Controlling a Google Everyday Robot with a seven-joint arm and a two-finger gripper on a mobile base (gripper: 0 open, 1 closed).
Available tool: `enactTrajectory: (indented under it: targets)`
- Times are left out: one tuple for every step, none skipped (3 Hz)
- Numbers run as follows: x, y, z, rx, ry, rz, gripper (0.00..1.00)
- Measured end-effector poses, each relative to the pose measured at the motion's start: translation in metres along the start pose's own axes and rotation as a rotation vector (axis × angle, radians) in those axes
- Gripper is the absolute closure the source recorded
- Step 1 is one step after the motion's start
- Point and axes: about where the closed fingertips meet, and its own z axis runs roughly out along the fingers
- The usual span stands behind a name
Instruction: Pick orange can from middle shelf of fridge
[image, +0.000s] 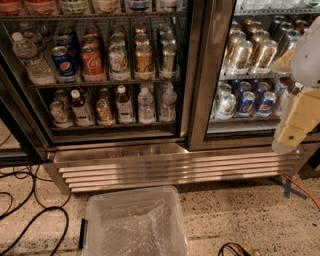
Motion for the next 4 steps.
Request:
enactTrajectory:
  targets:
    - [0.000,0.000,0.000,0.000,0.000,0.000,0.00]
    - [-0.005,-0.003,0.026,0.024,-0.003,0.060,0.00]
    - [-0.010,-0.011,0.070,0.051,-0.015,0.163,0.00]
    - [-0.015,-0.018,0.102,0.071,-0.017,0.235,0.00]
